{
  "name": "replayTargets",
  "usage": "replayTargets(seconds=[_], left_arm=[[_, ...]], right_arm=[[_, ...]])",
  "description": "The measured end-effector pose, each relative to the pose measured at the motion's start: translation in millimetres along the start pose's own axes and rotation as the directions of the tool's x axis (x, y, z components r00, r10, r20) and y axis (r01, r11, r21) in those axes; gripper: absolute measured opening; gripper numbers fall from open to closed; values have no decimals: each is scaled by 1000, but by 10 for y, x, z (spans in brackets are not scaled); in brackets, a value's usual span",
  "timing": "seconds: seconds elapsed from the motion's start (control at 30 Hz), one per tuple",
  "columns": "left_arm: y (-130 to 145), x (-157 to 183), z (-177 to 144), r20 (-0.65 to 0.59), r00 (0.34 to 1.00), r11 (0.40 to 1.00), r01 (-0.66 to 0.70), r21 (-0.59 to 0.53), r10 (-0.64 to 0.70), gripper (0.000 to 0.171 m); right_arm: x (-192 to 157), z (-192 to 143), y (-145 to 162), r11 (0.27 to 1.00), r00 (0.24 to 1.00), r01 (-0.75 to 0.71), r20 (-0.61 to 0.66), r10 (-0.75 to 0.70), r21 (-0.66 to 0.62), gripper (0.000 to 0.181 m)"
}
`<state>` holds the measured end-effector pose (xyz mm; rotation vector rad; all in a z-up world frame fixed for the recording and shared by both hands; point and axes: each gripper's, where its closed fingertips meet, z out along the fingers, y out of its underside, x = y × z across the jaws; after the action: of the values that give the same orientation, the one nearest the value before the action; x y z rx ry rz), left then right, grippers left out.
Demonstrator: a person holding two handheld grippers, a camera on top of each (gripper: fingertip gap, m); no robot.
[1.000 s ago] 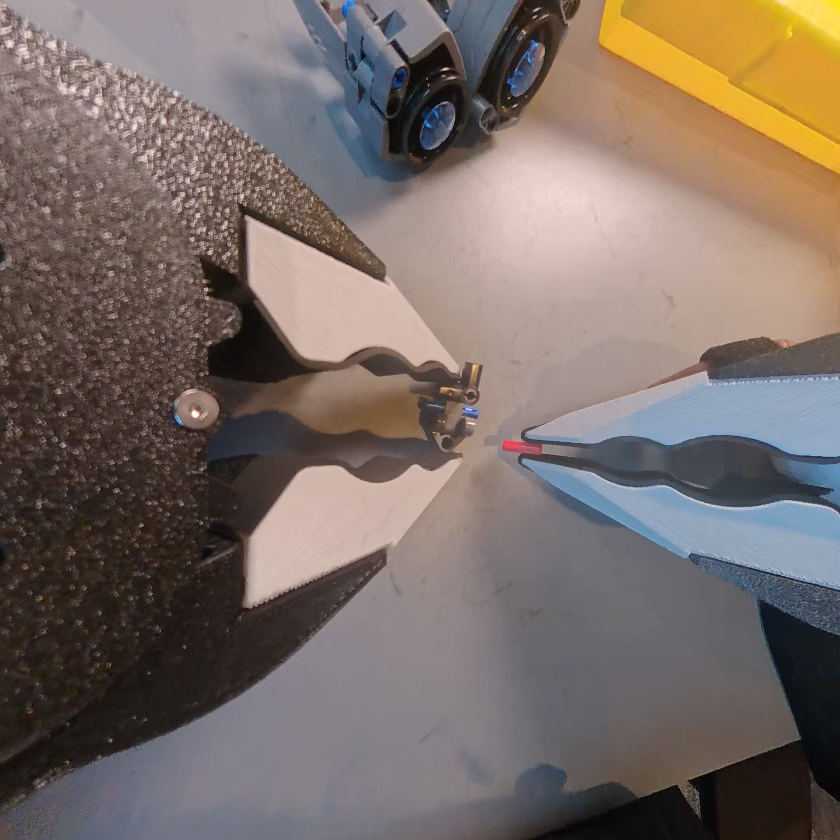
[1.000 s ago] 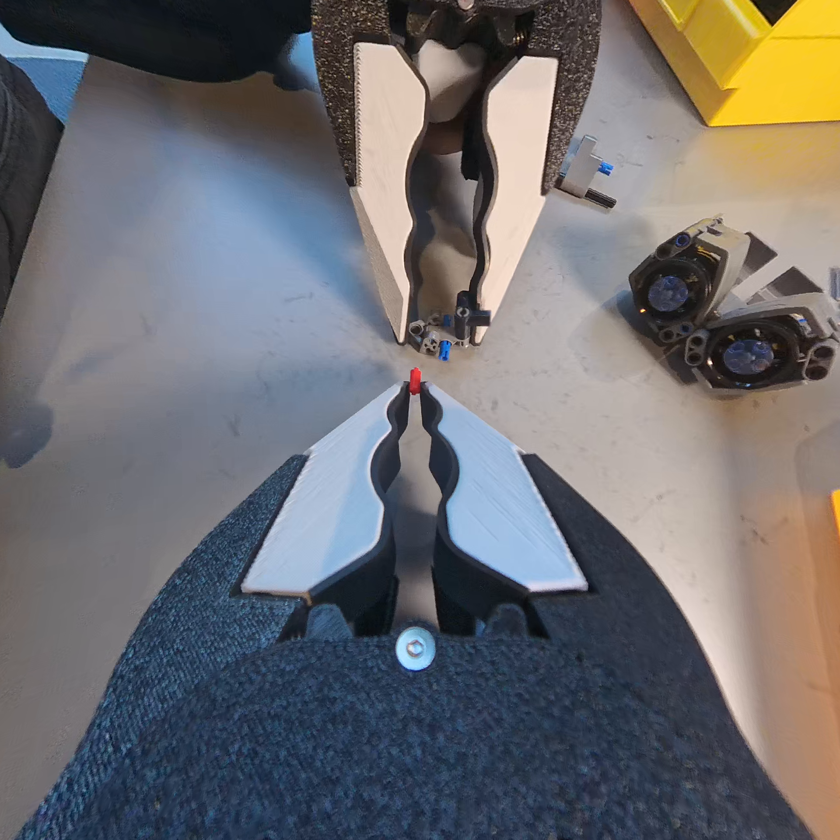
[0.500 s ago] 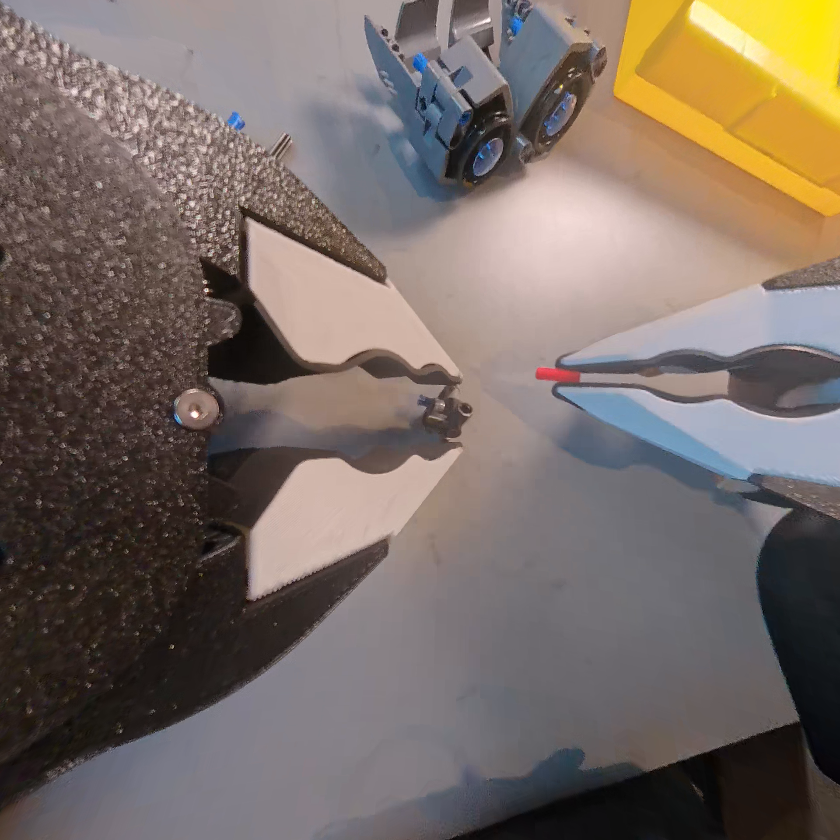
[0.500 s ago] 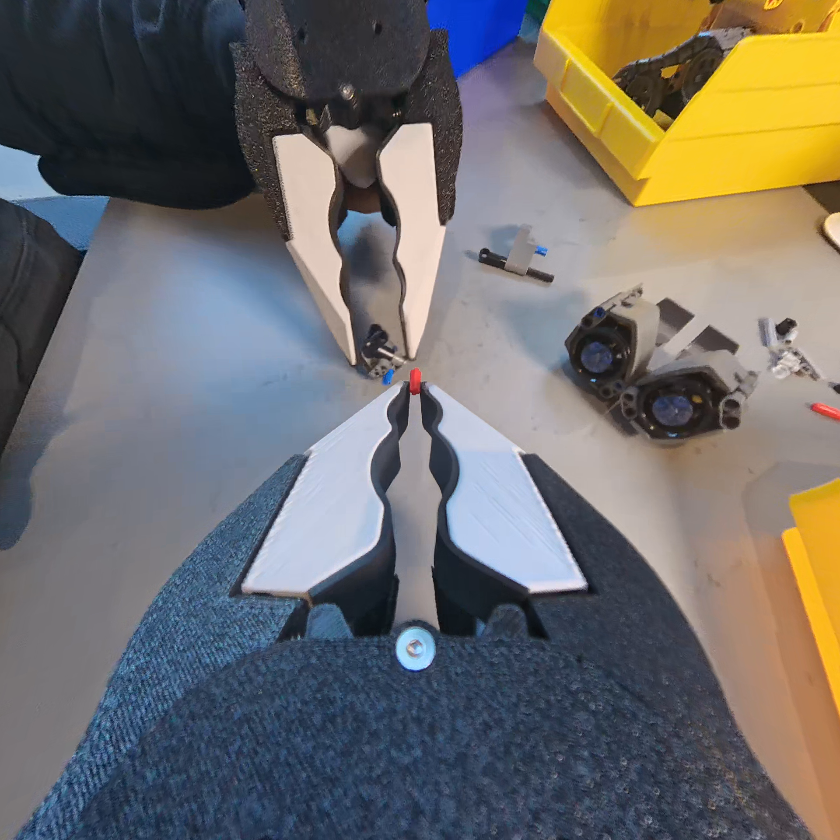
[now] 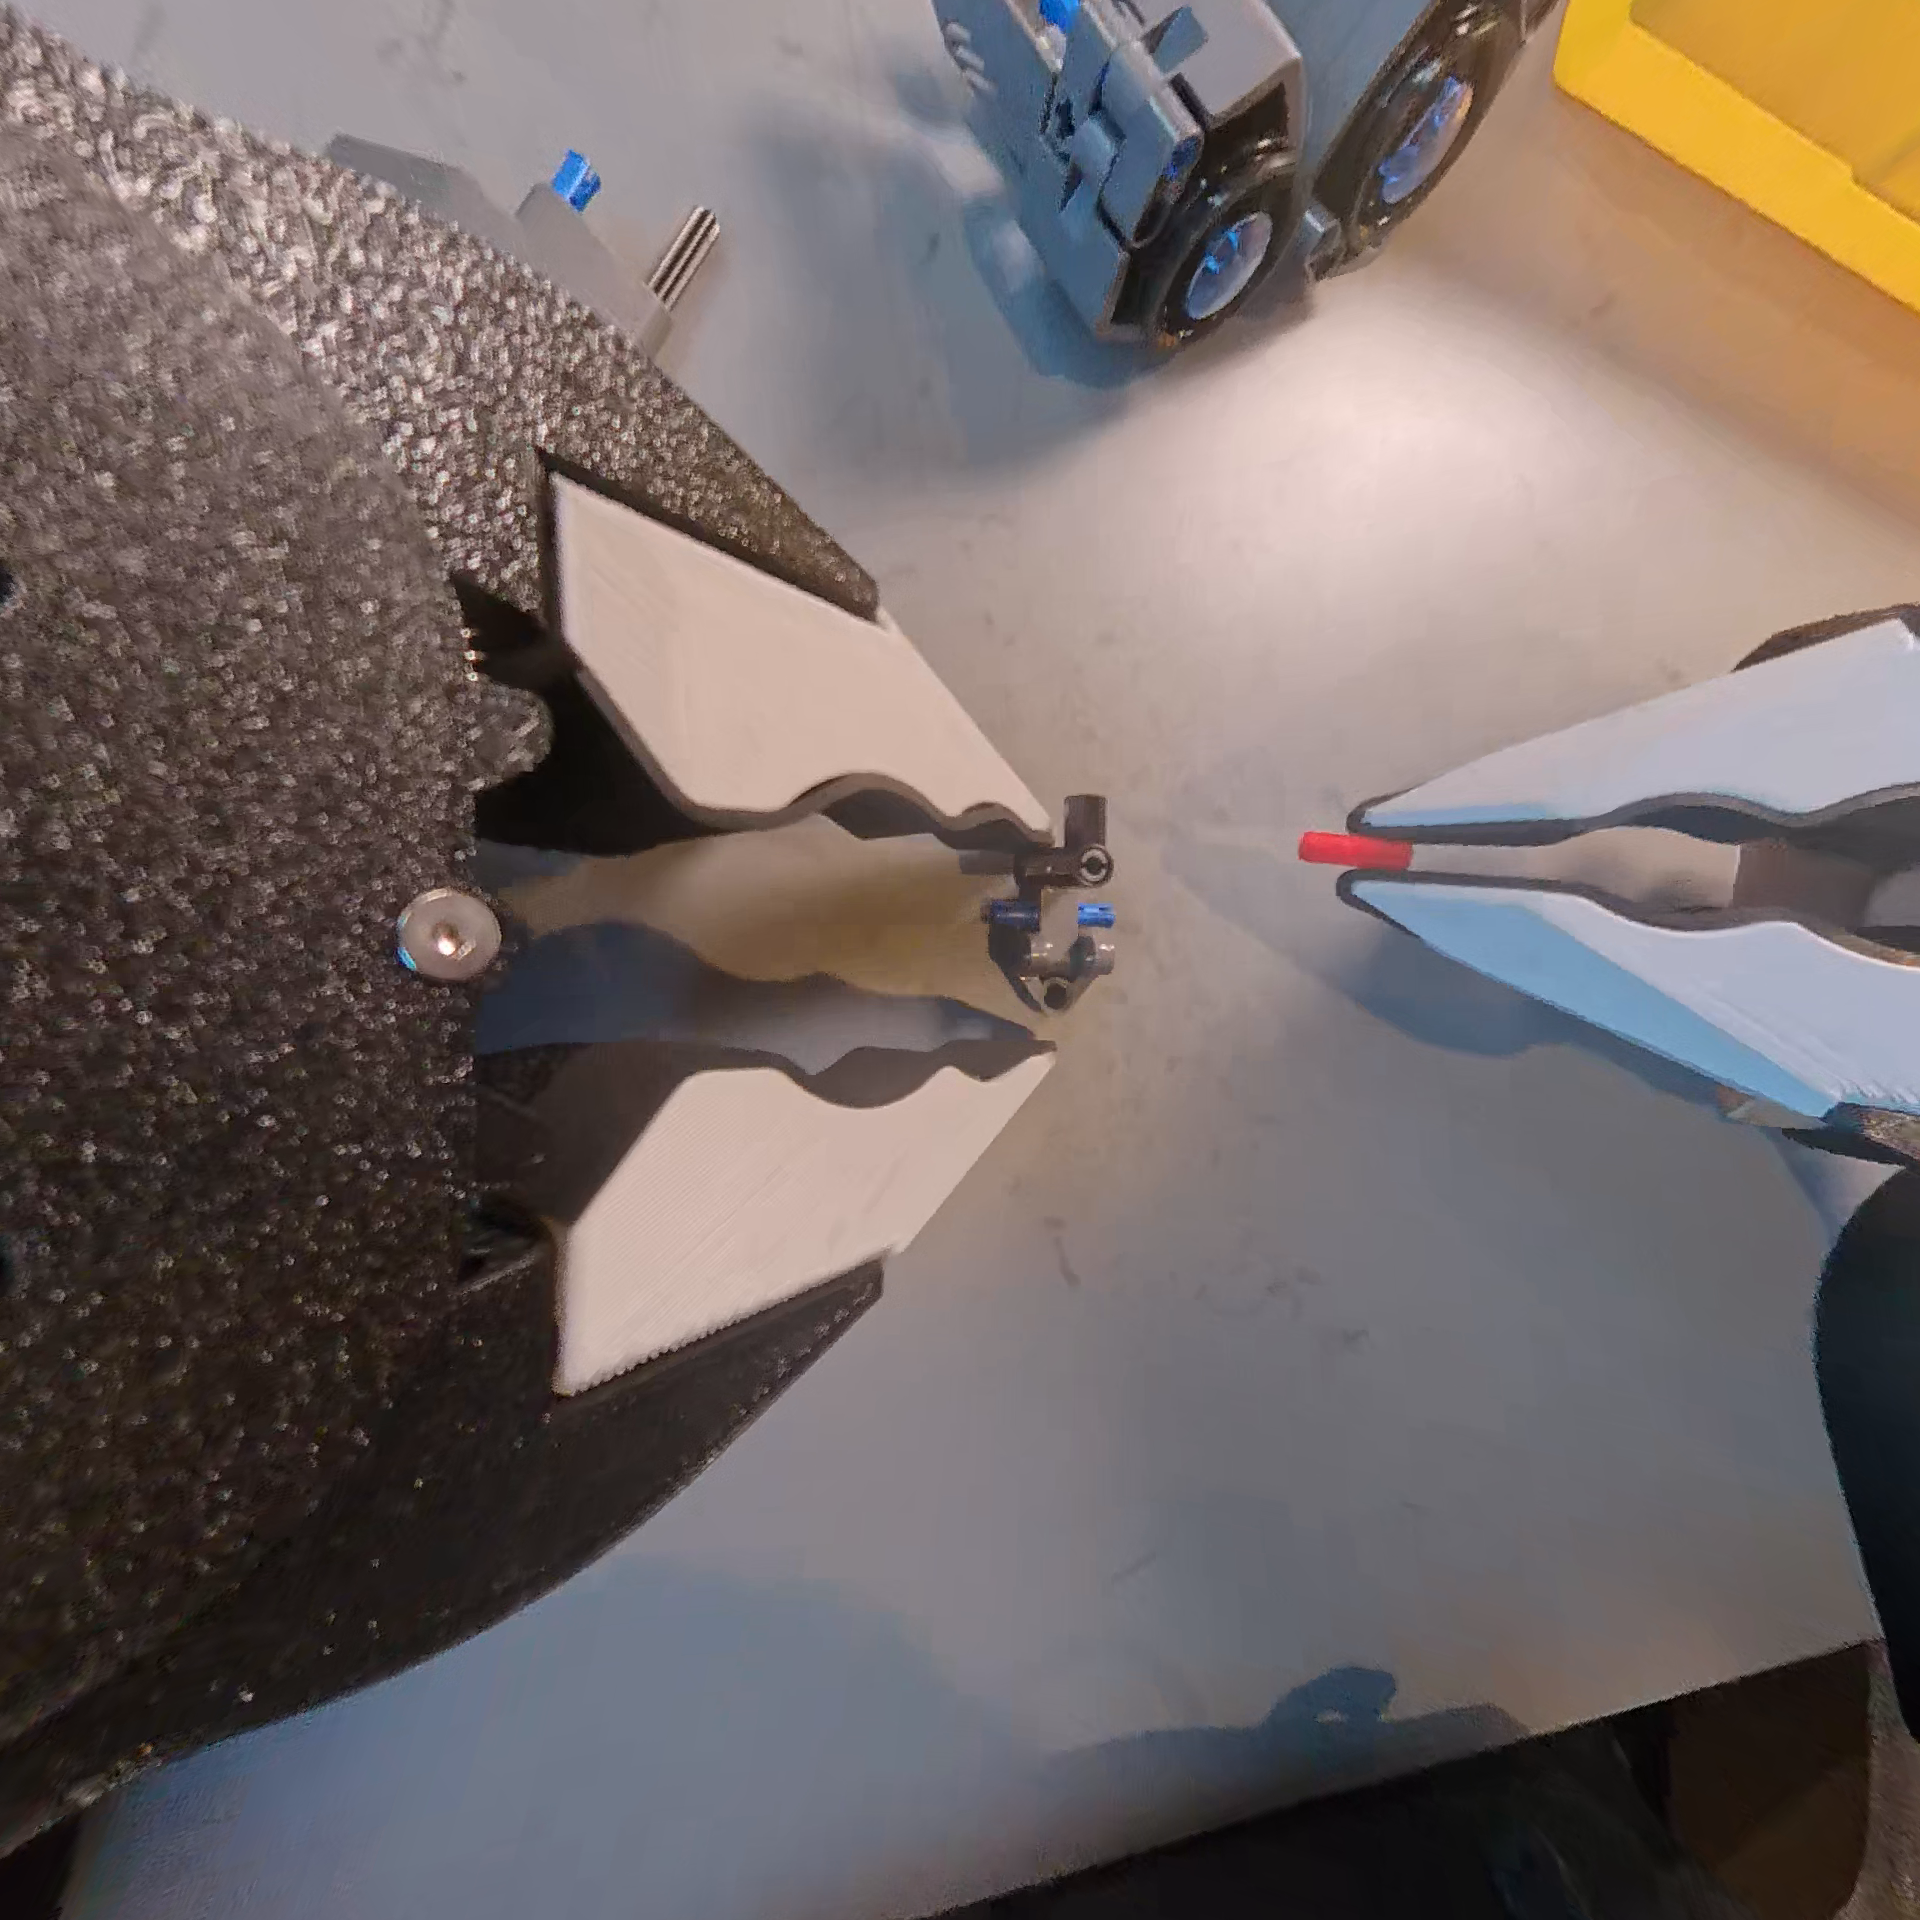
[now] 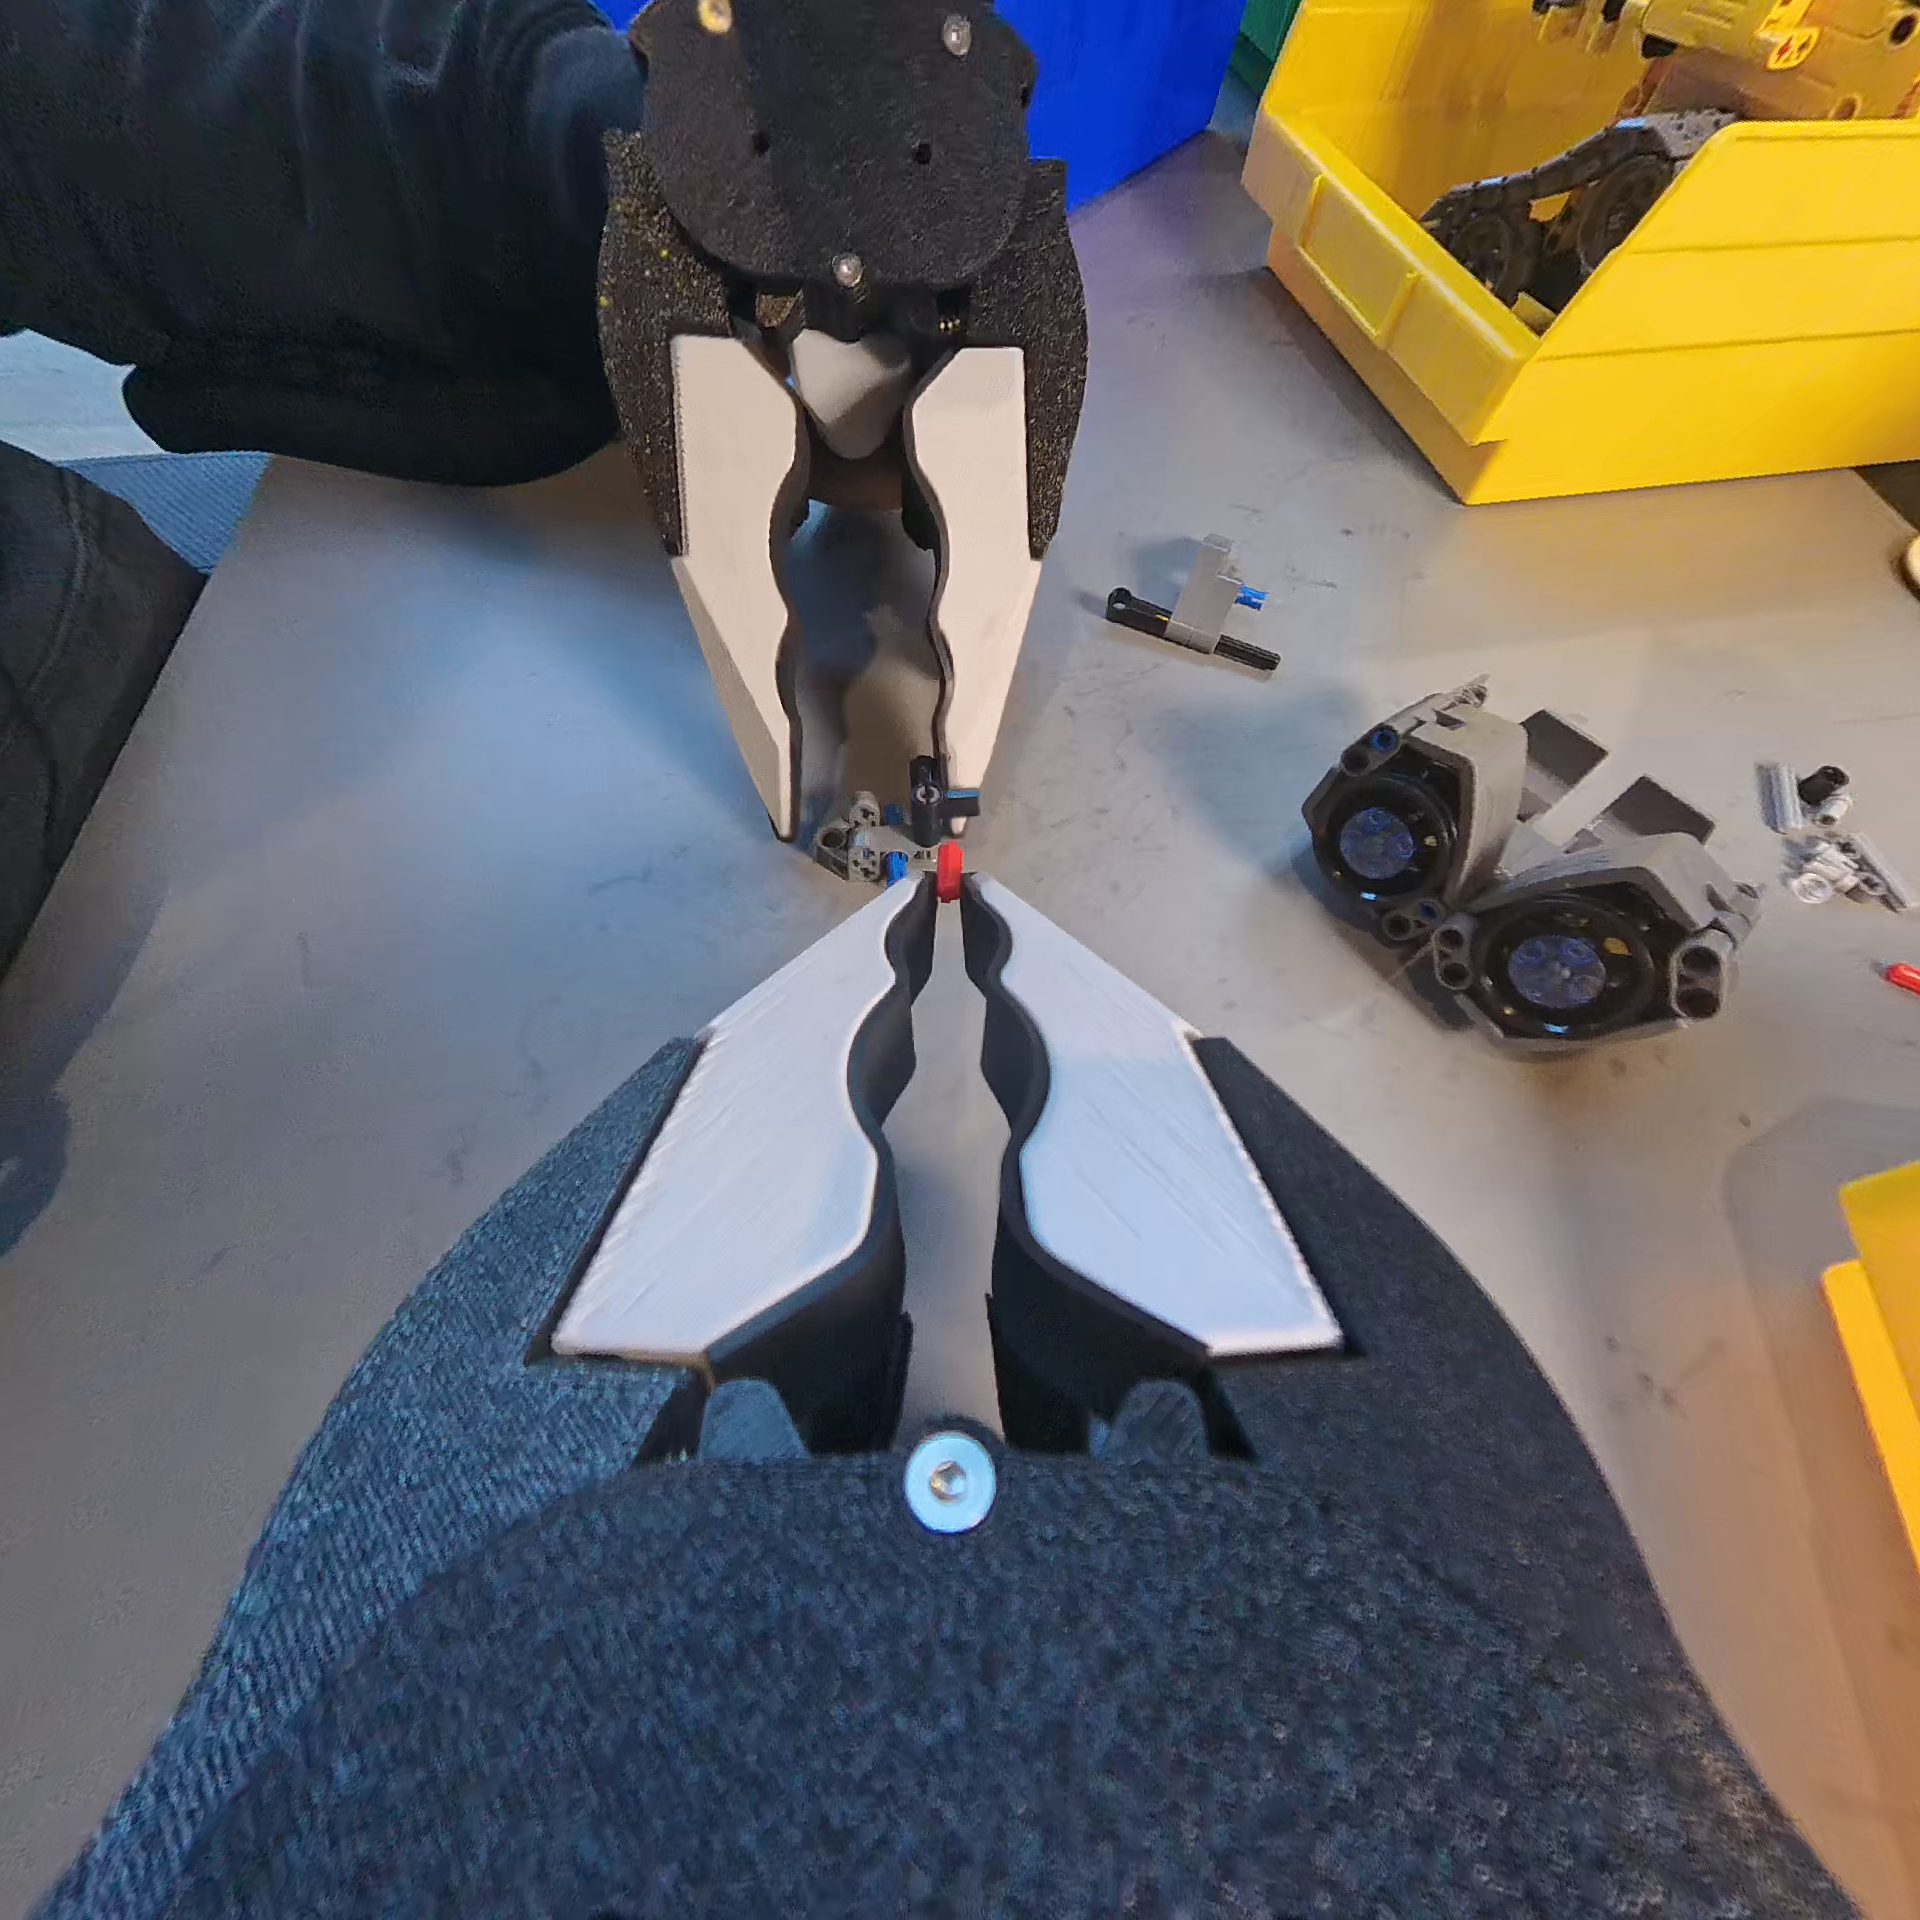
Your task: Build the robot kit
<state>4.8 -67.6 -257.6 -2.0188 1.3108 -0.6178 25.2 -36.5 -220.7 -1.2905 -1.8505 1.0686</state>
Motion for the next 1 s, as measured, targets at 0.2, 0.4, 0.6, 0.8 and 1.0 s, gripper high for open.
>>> replayTargets(seconds=[0.2, 0.4, 0.6, 0.8, 1.0], left_arm=[[-90, -38, -67, -51, 993, 990, 109, 90, -105, 34], [-114, -128, -50, -24, 990, 985, 140, 97, -138, 18], [-100, -165, -53, 12, 993, 989, 117, 86, -118, 6], [-109, -209, -132, 37, 992, 989, 115, 97, -119, 6], [-80, -210, -149, 28, 991, 988, 129, 86, -132, 6]], right_arm=[[-40, -6, 19, 1000, 1000, 10, 7, -10, -8, 3], [-69, -4, 38, 1000, 1000, 20, 11, -19, -20, 3], [-74, 5, 49, 999, 1000, 22, 13, -22, -28, 3], [-78, 11, 59, 999, 1000, 30, 9, -30, -35, 3], [-117, 49, 124, 995, 998, 61, 15, -60, -82, 3]])
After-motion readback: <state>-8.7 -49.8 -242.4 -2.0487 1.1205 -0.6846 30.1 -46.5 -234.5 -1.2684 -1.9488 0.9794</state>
